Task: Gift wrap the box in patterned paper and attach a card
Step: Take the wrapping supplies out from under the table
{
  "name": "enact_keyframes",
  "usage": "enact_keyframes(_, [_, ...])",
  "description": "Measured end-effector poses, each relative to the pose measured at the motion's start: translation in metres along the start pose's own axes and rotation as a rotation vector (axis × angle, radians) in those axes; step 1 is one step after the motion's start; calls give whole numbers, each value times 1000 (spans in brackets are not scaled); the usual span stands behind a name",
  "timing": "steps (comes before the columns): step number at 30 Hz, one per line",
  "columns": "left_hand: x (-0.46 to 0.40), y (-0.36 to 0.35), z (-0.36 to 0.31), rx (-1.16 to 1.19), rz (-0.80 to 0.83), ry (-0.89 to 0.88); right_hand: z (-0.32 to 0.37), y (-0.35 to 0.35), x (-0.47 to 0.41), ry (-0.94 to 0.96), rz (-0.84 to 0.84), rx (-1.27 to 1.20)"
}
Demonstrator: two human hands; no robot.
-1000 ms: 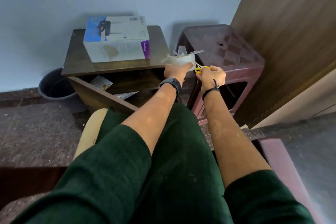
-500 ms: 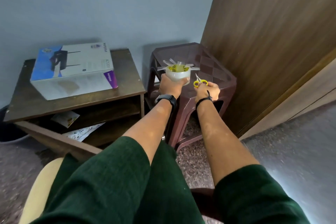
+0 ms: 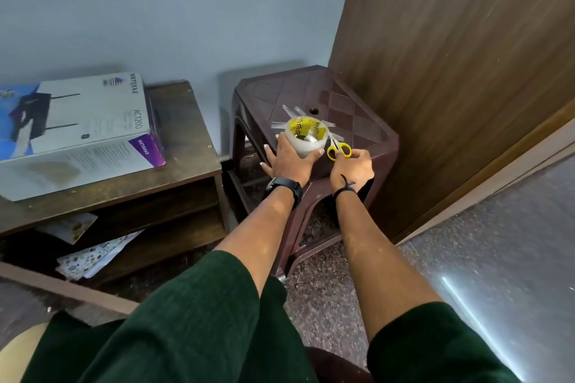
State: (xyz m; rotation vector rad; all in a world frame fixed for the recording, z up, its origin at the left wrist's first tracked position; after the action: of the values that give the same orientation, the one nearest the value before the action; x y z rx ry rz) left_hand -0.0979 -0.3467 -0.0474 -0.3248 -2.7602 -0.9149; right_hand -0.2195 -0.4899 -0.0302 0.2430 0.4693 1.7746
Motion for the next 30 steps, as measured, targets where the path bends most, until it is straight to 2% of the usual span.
enact_keyframes(3, [-2,-6,1,-103,48,-1,-5,-3,-3,37,9,72])
enact_keyframes(6, [1,-7,2,-159,119,-17,-13,0,3,-4,-57,18])
enact_keyframes(9, [7,-3,9,-142,144,-68,-29,1,23,-157,-155,-202])
enact_keyframes(12, [17,10,27,-114,142,-110,-42,-4,56,-267,-198,-303])
enact_keyframes(15, [27,34,63,-94,102,-79,-53,-25,98,-351,-102,-322])
enact_keyframes(17, [32,50,91,-90,106,-30,-60,-57,130,-371,147,-251])
enact_keyframes(19, [36,66,120,-192,132,9,-86,-115,167,-373,554,-88])
enact_keyframes(21, [42,85,154,-417,183,53,-101,-153,208,-307,916,104])
enact_keyframes(23, [53,111,191,-717,230,114,-70,-146,261,-242,1234,177])
enact_keyframes(25, [62,144,219,-944,166,150,-53,-141,293,-158,1514,236])
enact_keyframes(27, [71,170,241,-989,69,148,-41,-135,316,-128,1700,220])
enact_keyframes(30, [83,189,255,-913,-44,100,-32,-131,349,-49,1865,300])
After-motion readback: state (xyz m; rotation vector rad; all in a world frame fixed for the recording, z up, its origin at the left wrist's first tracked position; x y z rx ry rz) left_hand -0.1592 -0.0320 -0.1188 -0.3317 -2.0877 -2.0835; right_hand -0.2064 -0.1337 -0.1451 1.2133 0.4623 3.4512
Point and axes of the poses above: each hand's wrist, its own x-axis away from the middle knuckle, its own y-axis out of the back of the hand, z = x × y, the point moved 9 cm from there along -x, towards the middle knuckle, and after that the axes turned 10 degrees about y, right-handed, at the moved point
